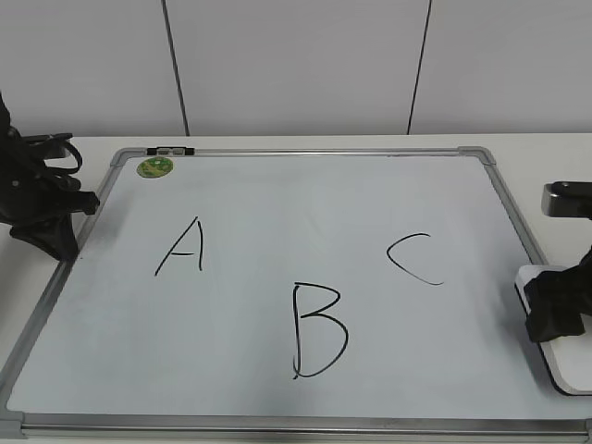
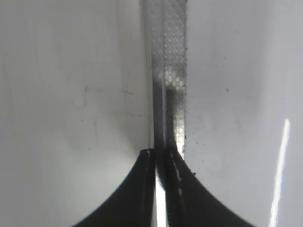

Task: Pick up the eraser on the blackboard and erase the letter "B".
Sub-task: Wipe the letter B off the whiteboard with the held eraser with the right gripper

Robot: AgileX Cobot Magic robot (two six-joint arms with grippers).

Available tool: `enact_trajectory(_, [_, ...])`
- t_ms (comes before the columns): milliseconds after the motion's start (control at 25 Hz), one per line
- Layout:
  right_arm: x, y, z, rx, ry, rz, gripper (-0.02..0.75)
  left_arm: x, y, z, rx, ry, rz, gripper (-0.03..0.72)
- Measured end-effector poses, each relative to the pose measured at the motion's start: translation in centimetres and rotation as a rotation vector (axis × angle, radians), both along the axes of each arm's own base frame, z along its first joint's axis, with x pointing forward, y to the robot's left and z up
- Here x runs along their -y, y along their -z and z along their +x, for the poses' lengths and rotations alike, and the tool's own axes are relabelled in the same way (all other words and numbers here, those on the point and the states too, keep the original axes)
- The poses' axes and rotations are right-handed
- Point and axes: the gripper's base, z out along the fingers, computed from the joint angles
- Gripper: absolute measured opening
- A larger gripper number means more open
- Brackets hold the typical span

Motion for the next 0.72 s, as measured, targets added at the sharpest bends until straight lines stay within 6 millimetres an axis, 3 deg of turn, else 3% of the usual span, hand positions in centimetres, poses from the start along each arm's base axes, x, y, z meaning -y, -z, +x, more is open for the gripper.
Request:
enact_trajectory(280, [-1.2, -2.9, -0.6, -0.014, -0.062, 0.032, 0.544, 0.0, 0.0, 0.0, 0.0, 0.0, 0.0, 0.013])
enact_trajectory(520, [-5.7, -5.6, 0.2, 0.038, -0.217, 0.054, 0.544, 0.0, 0.0, 0.0, 0.0, -0.001, -0.002, 0.013])
enact_trajectory(720, [-8.6, -5.6, 1.6, -0.017, -0.281, 0.055, 0.544, 0.0, 0.0, 0.0, 0.0, -0.001, -0.002, 0.013])
